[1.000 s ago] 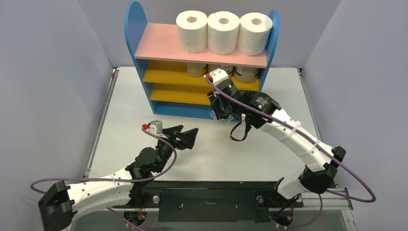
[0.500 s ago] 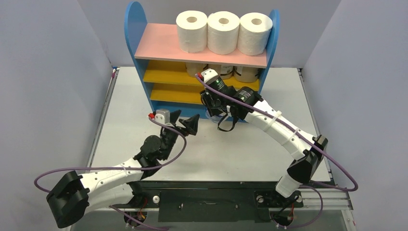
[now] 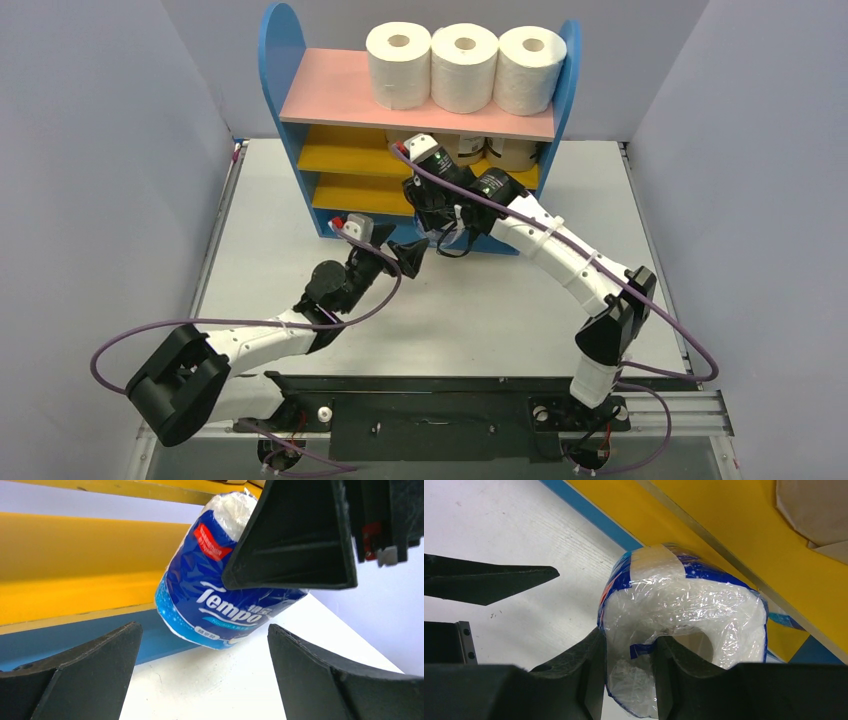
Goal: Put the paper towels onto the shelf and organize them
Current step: Place the paper towel on the shelf.
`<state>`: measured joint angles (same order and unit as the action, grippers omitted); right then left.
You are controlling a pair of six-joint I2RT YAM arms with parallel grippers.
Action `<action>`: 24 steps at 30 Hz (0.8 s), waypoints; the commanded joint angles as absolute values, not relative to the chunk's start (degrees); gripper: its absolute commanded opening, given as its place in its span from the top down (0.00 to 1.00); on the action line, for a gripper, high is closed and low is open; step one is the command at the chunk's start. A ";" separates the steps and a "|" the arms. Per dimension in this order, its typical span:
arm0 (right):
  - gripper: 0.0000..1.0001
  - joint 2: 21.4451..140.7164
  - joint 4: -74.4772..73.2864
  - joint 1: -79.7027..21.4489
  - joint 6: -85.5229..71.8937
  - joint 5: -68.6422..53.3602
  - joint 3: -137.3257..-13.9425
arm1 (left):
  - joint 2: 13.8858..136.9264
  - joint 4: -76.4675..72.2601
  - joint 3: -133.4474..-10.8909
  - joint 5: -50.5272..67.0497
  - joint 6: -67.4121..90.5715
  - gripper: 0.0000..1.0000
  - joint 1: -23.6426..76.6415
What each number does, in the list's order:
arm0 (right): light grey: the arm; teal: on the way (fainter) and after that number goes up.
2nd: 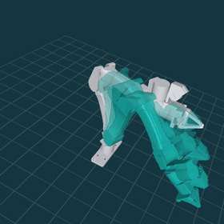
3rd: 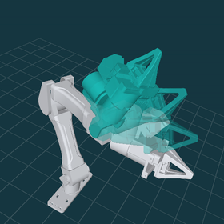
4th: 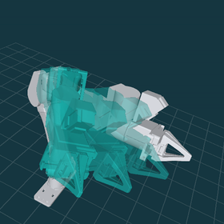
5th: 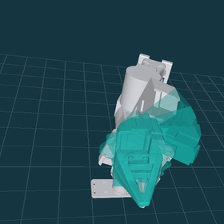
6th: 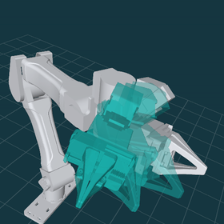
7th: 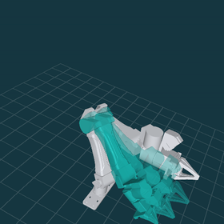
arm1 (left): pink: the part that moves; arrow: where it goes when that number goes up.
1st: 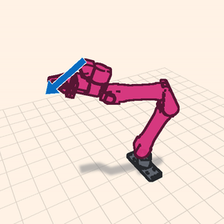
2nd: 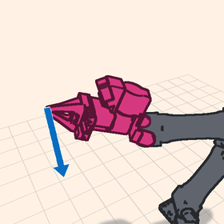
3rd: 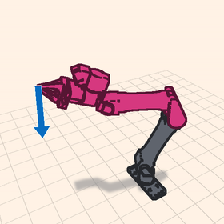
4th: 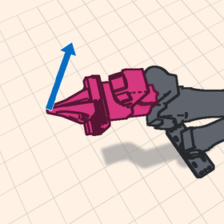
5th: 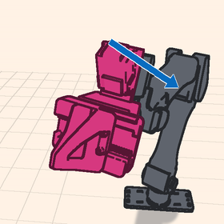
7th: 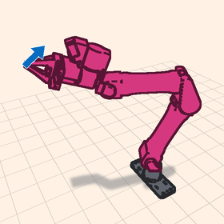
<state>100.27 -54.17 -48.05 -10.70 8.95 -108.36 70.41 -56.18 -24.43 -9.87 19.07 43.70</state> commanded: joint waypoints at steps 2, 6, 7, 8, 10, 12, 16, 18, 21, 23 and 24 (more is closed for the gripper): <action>0.81 99.73 -53.53 -47.00 -9.26 9.65 -112.06 | 69.85 -53.86 -28.44 -4.08 21.98 0.04 42.04; 0.81 101.74 -54.49 -46.01 -8.75 9.77 -114.17 | 70.95 -57.92 -26.16 -6.59 22.77 0.04 41.95; 0.81 102.11 -54.87 -45.80 -8.67 9.81 -114.56 | 71.72 -59.39 -25.96 -6.85 21.80 0.04 41.94; 0.81 102.63 -55.03 -45.71 -8.64 10.32 -115.30 | 72.56 -61.80 -25.39 -6.86 21.23 0.04 42.04; 0.82 103.29 -54.92 -45.58 -8.64 10.99 -115.92 | 74.33 -65.94 -24.34 -7.12 19.98 0.04 42.07; 0.82 104.12 -54.93 -45.41 -8.88 11.15 -116.57 | 76.36 -68.95 -23.90 -7.83 19.43 0.04 42.08; 0.82 105.45 -55.09 -45.24 -9.05 11.18 -118.11 | 80.82 -72.87 -24.03 -9.92 18.99 0.04 42.02; 0.82 106.16 -55.12 -44.84 -9.10 11.22 -118.73 | 82.70 -74.31 -24.20 -11.39 18.94 0.04 42.01; 0.82 106.73 -55.18 -44.67 -9.14 11.03 -119.12 | 84.75 -76.26 -24.30 -12.58 18.70 0.04 42.10; 0.82 106.81 -55.19 -44.61 -9.14 11.21 -118.81 | 85.62 -76.78 -24.53 -12.89 18.58 0.04 42.08; 0.82 106.86 -55.15 -44.53 -9.07 11.32 -118.69 | 86.07 -76.92 -24.61 -12.98 18.55 0.04 42.13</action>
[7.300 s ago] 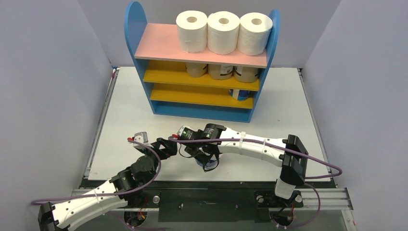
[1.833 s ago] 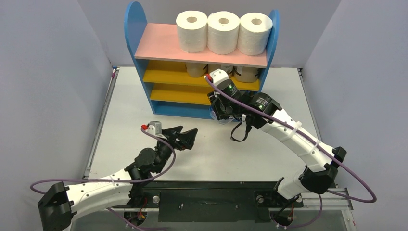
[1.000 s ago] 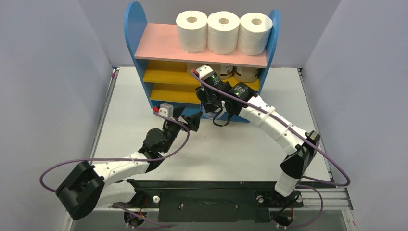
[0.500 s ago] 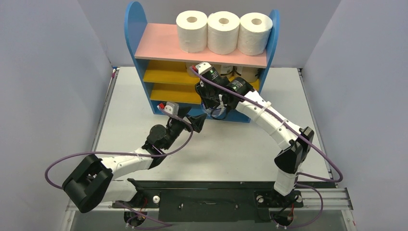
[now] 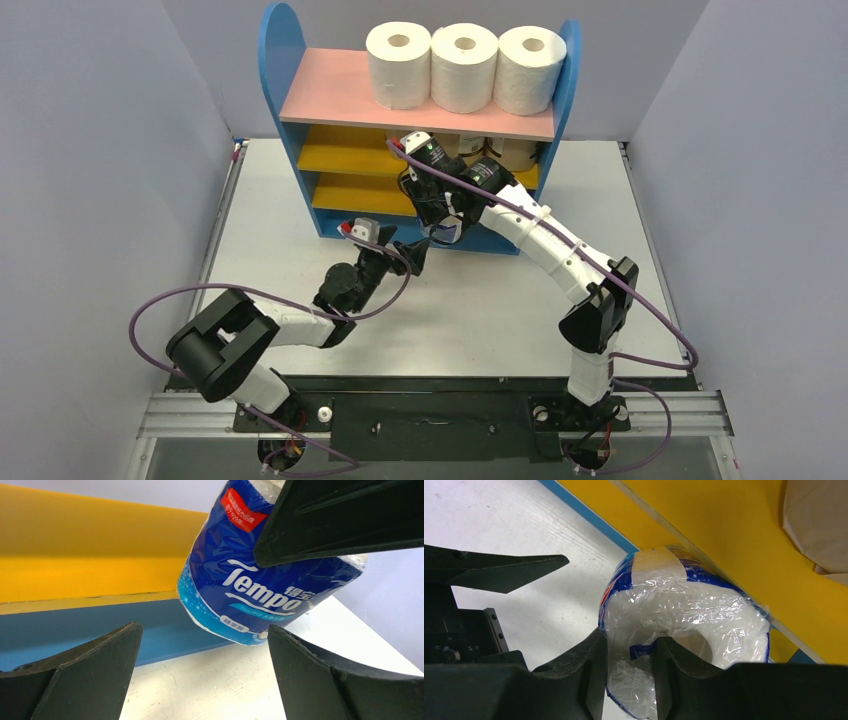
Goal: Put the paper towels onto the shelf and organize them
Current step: Place the paper towel on the shelf.
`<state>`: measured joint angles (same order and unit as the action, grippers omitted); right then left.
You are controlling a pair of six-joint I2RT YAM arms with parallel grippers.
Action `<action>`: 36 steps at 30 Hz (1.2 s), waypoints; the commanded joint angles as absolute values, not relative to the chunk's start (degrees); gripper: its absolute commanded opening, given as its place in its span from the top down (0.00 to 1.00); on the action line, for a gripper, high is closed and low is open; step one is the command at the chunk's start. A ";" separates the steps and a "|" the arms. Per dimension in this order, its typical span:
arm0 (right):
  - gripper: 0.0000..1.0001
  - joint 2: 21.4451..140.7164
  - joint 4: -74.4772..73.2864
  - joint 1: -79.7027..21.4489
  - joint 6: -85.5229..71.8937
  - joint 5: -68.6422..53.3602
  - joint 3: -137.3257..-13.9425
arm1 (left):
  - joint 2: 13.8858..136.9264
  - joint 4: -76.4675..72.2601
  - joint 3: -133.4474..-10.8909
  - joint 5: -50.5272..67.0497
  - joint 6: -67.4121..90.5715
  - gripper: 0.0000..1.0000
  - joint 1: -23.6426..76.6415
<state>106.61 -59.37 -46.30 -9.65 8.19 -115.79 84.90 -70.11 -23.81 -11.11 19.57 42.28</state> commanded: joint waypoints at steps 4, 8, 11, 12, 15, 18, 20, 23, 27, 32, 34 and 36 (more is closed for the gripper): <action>0.82 107.20 -54.75 -44.25 -9.11 11.69 -118.59 | 87.33 -77.70 -25.18 -12.92 18.53 0.04 42.18; 0.82 108.09 -54.49 -43.61 -9.47 11.17 -118.99 | 88.36 -78.39 -25.83 -12.97 18.67 0.04 42.14; 0.82 108.56 -54.45 -43.35 -10.33 10.31 -118.83 | 88.70 -78.83 -26.00 -12.93 18.72 0.04 42.10; 0.82 108.55 -54.47 -43.40 -10.57 9.78 -118.56 | 88.69 -78.92 -25.90 -12.92 18.72 0.04 42.14; 0.82 107.28 -54.76 -43.34 -11.88 8.63 -117.65 | 88.18 -79.01 -25.64 -12.92 18.74 0.04 42.31; 0.82 106.33 -56.14 -43.51 -12.64 8.52 -118.43 | 87.77 -78.97 -25.54 -12.90 18.81 0.04 42.62; 0.82 106.27 -58.20 -43.53 -12.84 8.90 -120.21 | 87.60 -78.93 -25.74 -12.81 18.83 0.04 42.94; 0.82 107.15 -62.27 -43.84 -12.23 9.73 -123.24 | 87.35 -78.67 -26.19 -12.85 18.42 0.04 43.64; 0.82 107.42 -63.84 -43.62 -11.64 10.34 -123.28 | 87.33 -78.31 -26.51 -13.33 18.03 0.04 44.31; 0.82 108.67 -64.11 -43.06 -11.72 10.29 -123.45 | 87.62 -78.07 -26.92 -13.59 17.74 0.04 45.02; 0.82 109.16 -63.86 -42.91 -11.85 10.04 -123.55 | 87.63 -77.83 -27.12 -13.74 17.41 0.04 45.28; 0.82 109.63 -63.58 -42.89 -11.98 9.82 -123.57 | 87.56 -77.60 -27.20 -13.79 17.07 0.04 45.42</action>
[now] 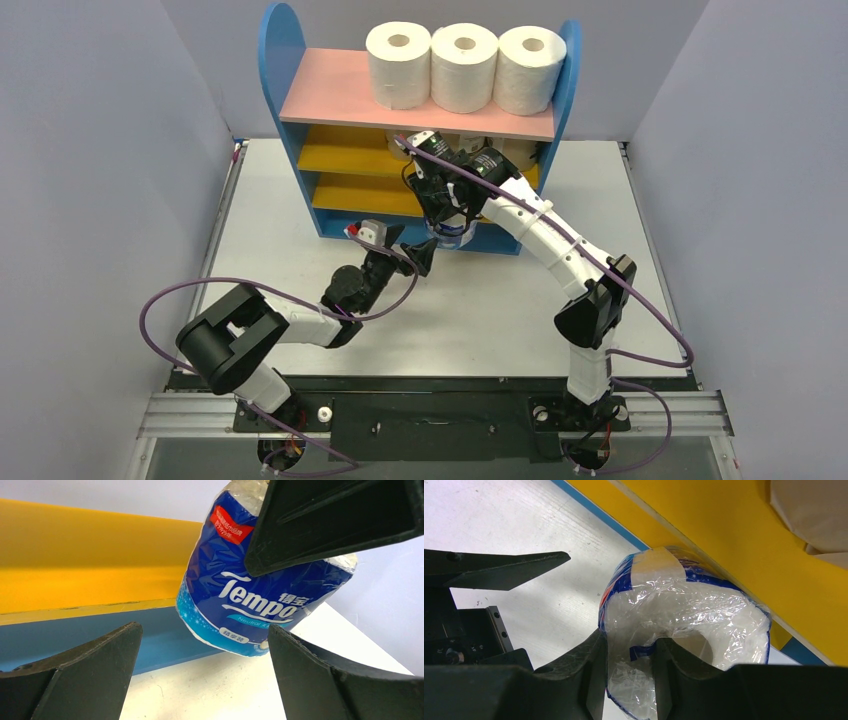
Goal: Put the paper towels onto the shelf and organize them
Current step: Place the paper towel on the shelf.
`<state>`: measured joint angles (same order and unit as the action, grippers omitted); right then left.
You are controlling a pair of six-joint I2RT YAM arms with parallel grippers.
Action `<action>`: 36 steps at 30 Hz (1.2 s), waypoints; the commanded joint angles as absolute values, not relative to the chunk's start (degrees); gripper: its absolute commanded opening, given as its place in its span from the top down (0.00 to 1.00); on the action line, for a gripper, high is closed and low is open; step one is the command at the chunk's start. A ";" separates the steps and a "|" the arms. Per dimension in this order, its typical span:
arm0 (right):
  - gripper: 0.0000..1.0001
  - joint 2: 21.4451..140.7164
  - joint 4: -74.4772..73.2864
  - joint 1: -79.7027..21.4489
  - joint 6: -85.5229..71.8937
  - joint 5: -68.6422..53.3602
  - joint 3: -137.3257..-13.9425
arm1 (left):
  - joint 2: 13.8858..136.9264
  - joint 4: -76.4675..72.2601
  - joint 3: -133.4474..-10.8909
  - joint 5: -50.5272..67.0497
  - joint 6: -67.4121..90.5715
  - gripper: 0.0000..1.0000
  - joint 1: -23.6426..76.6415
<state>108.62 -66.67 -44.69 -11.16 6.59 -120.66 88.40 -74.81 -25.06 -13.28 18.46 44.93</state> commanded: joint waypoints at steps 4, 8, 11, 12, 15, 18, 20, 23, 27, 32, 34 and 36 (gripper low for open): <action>0.82 110.20 -62.76 -42.63 -12.30 9.05 -123.36 | 87.54 -77.36 -27.33 -13.97 16.84 0.04 45.50; 0.82 110.59 -62.14 -42.64 -12.31 8.16 -122.85 | 87.82 -77.39 -27.33 -14.18 16.70 0.04 45.47; 0.82 110.73 -61.61 -42.72 -12.08 7.33 -122.67 | 88.22 -78.37 -27.13 -14.30 16.78 0.04 45.45; 0.82 110.74 -61.43 -42.72 -12.06 7.02 -122.58 | 88.48 -78.56 -27.04 -14.31 16.83 0.04 45.44; 0.82 110.53 -60.80 -42.72 -11.75 6.90 -122.18 | 88.82 -79.19 -26.90 -14.72 16.95 0.04 45.44; 0.82 110.63 -60.44 -42.66 -11.34 7.40 -122.39 | 89.25 -79.22 -27.27 -15.00 16.70 0.04 45.51; 0.82 110.78 -60.40 -42.68 -11.17 7.88 -122.94 | 89.50 -79.15 -27.71 -15.09 16.56 0.04 45.46; 0.82 110.42 -59.72 -42.64 -11.12 8.05 -123.26 | 89.87 -78.83 -28.37 -15.12 16.25 0.04 45.47; 0.82 109.57 -58.25 -42.76 -10.98 8.26 -123.07 | 90.55 -78.58 -29.15 -15.27 15.88 0.04 45.49; 0.82 109.25 -57.21 -42.85 -11.09 8.46 -122.89 | 91.80 -78.66 -30.44 -15.67 15.54 0.04 45.51; 0.83 109.18 -57.00 -42.87 -11.12 8.77 -122.87 | 92.41 -78.66 -31.02 -15.98 15.33 0.04 45.56; 0.83 108.89 -56.91 -42.81 -11.20 8.86 -122.94 | 93.09 -78.78 -31.84 -16.44 15.03 0.04 45.55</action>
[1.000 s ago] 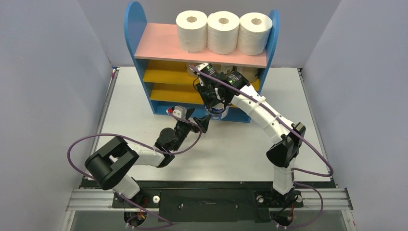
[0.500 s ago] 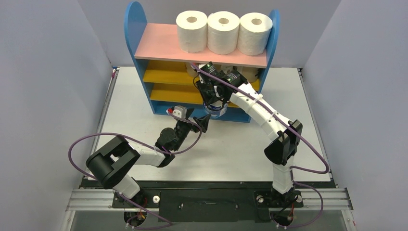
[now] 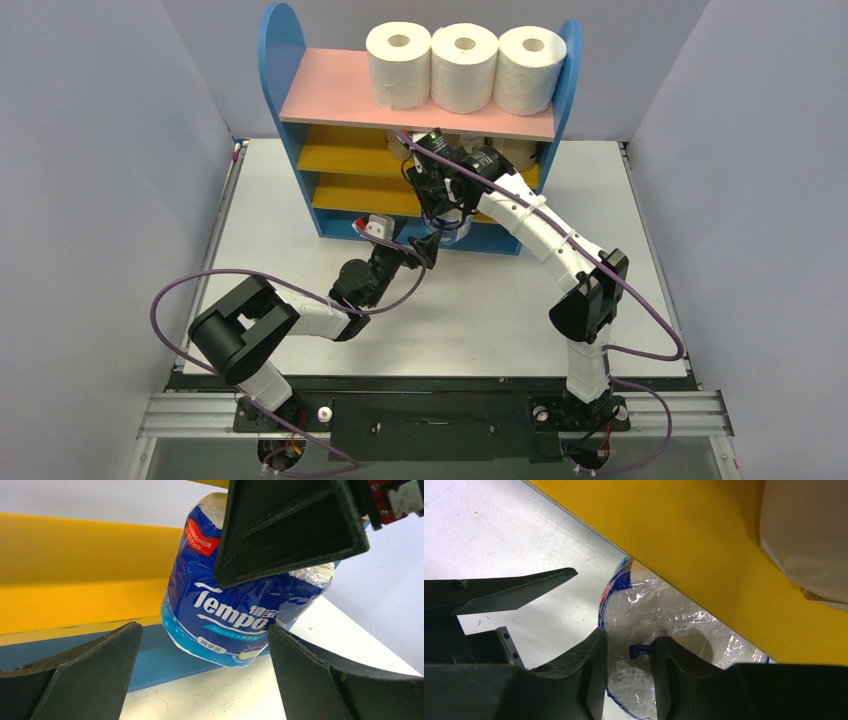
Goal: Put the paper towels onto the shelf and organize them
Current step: Place the paper towel on the shelf.
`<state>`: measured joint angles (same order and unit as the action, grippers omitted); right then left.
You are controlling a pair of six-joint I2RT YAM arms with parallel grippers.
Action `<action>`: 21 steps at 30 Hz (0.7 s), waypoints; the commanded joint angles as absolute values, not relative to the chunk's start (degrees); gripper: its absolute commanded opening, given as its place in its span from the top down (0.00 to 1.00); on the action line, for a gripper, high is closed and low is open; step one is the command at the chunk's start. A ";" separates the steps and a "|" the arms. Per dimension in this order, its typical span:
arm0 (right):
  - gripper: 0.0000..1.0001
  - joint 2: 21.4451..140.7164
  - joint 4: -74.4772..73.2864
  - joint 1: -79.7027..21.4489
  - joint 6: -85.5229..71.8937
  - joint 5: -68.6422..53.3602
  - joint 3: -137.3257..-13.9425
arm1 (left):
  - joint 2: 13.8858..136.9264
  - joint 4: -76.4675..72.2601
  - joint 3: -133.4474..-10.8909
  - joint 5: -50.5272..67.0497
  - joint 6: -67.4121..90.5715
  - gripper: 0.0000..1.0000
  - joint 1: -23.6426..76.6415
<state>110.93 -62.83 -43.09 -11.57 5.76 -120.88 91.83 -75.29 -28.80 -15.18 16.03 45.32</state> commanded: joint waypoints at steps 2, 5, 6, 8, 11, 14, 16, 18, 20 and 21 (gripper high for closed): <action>0.82 108.54 -56.81 -42.84 -11.24 8.75 -123.06 | 93.56 -78.77 -32.49 -16.83 14.81 0.04 45.58; 0.82 108.02 -56.91 -42.90 -11.33 8.83 -123.07 | 94.35 -78.65 -33.24 -17.10 14.69 0.04 45.53; 0.82 107.84 -56.85 -42.89 -11.34 8.80 -123.10 | 94.76 -78.66 -33.47 -17.06 14.75 0.04 45.57; 0.82 107.75 -56.93 -42.93 -11.27 8.78 -122.99 | 95.46 -78.93 -33.78 -17.05 15.02 0.04 45.53; 0.82 107.87 -56.87 -42.90 -11.27 8.72 -122.85 | 96.23 -79.31 -34.09 -16.89 15.27 0.04 45.60; 0.80 107.84 -56.91 -42.89 -11.23 8.72 -122.57 | 96.70 -79.41 -34.35 -16.93 15.38 0.04 45.54; 0.79 107.74 -56.87 -42.81 -11.32 8.78 -122.59 | 96.86 -79.45 -34.36 -17.10 15.38 0.04 45.57; 0.77 107.80 -56.84 -42.82 -11.46 8.82 -122.59 | 96.98 -79.50 -34.30 -17.21 15.38 0.04 45.54; 0.75 107.66 -56.82 -42.80 -11.69 8.84 -122.69 | 97.09 -79.60 -34.28 -17.33 15.38 0.04 45.54; 0.73 107.49 -56.79 -42.87 -11.87 8.87 -122.76 | 97.18 -79.58 -34.28 -17.43 15.34 0.04 45.53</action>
<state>110.93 -62.83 -42.81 -10.90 6.83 -120.86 96.33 -77.21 -32.18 -16.16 15.70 45.60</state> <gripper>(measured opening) 0.295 0.966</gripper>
